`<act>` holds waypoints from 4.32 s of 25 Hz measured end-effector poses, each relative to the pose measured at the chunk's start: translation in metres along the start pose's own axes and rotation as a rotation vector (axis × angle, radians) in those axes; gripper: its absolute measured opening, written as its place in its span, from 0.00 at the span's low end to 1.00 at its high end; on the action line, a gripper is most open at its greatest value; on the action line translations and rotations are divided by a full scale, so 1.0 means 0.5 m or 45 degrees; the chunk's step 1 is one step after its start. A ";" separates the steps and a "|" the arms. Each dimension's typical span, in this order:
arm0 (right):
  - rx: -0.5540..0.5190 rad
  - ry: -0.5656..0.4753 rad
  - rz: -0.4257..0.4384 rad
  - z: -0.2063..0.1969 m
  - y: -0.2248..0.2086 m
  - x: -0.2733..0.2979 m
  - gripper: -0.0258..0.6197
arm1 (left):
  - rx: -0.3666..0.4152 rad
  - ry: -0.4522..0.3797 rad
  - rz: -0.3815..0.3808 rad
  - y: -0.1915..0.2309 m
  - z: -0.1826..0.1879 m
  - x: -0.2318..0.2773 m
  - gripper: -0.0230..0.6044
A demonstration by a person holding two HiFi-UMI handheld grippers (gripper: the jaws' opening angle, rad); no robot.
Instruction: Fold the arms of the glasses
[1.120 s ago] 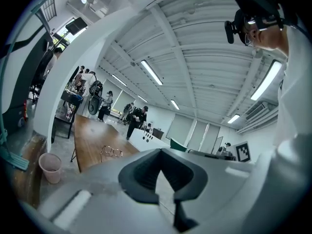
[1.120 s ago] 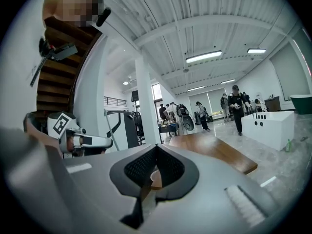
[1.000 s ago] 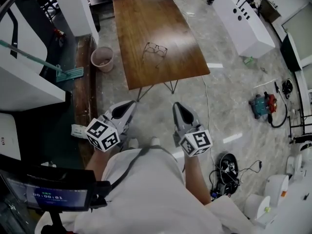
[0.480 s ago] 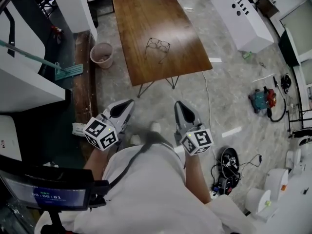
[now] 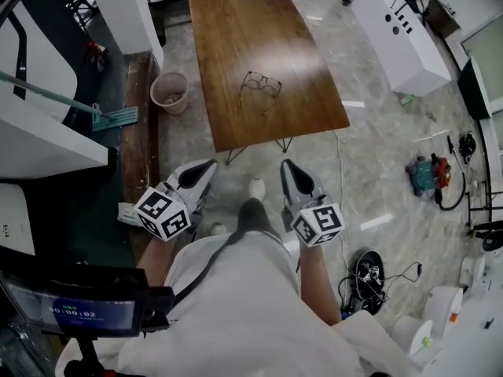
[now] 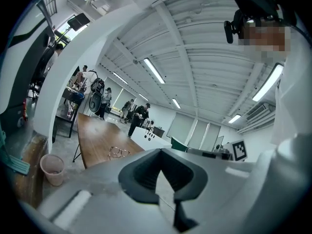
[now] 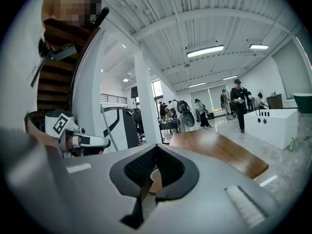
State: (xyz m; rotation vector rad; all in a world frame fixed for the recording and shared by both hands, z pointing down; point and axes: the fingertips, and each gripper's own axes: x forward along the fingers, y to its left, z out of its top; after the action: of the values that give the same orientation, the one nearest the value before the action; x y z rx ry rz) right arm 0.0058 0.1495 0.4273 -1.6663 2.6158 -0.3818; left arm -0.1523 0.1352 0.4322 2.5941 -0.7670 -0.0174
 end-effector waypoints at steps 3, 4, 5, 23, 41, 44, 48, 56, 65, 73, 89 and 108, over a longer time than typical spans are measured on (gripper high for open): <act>-0.005 0.003 0.023 0.030 -0.041 0.035 0.05 | 0.012 0.002 0.013 0.010 0.032 0.048 0.04; -0.009 0.008 0.030 0.034 -0.060 0.053 0.05 | 0.015 0.002 0.019 0.022 0.039 0.069 0.04; -0.013 0.015 0.038 0.036 -0.081 0.073 0.05 | 0.017 0.001 0.026 0.036 0.046 0.092 0.04; -0.044 0.098 0.298 0.097 -0.389 0.309 0.05 | -0.010 -0.042 0.190 0.145 0.138 0.436 0.04; -0.256 0.342 0.429 -0.017 -0.464 0.489 0.06 | -0.098 -0.015 0.386 0.258 0.103 0.481 0.04; -0.348 0.395 0.396 -0.057 -0.446 0.568 0.06 | -0.107 0.007 0.374 0.327 0.096 0.464 0.04; -0.422 0.472 0.375 -0.089 -0.466 0.617 0.09 | -0.087 0.050 0.371 0.359 0.087 0.480 0.04; -0.541 0.721 0.403 -0.206 -0.509 0.717 0.15 | -0.093 0.096 0.343 0.409 0.069 0.503 0.04; -0.753 0.966 0.525 -0.314 -0.534 0.776 0.15 | -0.139 0.135 0.393 0.464 0.041 0.467 0.04; -0.720 1.035 0.594 -0.347 -0.533 0.785 0.11 | -0.176 0.142 0.424 0.476 0.025 0.450 0.04; -0.158 0.635 0.470 -0.175 -0.507 0.731 0.09 | -0.120 0.095 0.408 0.456 0.070 0.399 0.05; 0.313 0.082 0.631 0.095 -0.491 0.506 0.09 | -0.362 0.043 -0.398 0.214 0.226 0.485 0.25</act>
State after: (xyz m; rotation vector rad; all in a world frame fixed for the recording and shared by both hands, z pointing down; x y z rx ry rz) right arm 0.1223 -0.1846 0.4632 -0.9083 2.7605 -0.7019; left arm -0.0171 -0.1170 0.3999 2.4060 -0.3134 -0.1634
